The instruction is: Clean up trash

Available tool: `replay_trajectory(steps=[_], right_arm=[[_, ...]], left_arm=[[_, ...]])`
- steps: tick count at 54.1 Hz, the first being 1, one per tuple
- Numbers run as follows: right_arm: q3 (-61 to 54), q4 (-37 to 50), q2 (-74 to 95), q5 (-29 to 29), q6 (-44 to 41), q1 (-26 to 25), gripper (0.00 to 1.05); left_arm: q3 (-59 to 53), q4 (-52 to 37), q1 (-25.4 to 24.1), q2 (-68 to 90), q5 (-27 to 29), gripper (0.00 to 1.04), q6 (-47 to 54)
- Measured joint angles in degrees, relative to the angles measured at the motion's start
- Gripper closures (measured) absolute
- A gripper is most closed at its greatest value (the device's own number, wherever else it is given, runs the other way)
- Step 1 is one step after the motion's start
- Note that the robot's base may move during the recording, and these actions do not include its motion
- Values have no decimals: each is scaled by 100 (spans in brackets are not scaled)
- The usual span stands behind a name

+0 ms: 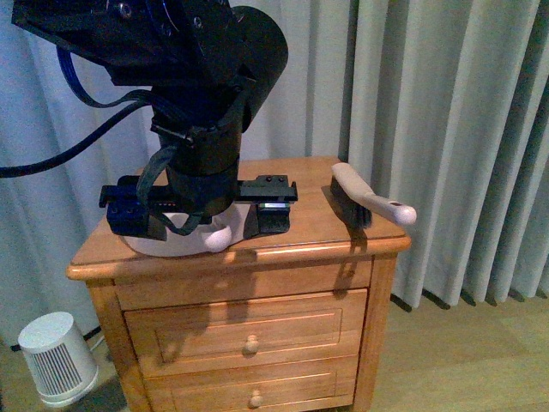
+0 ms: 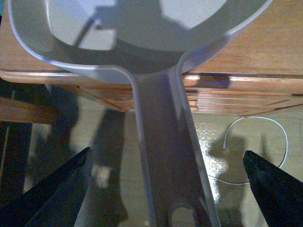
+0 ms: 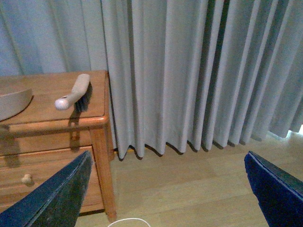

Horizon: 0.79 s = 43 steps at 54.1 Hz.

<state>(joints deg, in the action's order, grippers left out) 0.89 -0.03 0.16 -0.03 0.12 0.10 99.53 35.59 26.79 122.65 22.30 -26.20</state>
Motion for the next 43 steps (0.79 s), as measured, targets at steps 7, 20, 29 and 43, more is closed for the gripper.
replay_trajectory(steps=[7, 20, 29, 43], right_arm=[[0, 0, 0, 0, 0, 0, 7], [0, 0, 0, 0, 0, 0, 7], [0, 0, 0, 0, 0, 0, 7], [0, 0, 0, 0, 0, 0, 7]], left_arm=[[0, -17, -35, 33, -7, 8, 2], [-7, -105, -72, 35, -66, 13, 24], [-70, -109, -76, 35, -118, 40, 20], [-87, -149, -111, 35, -151, 77, 11]])
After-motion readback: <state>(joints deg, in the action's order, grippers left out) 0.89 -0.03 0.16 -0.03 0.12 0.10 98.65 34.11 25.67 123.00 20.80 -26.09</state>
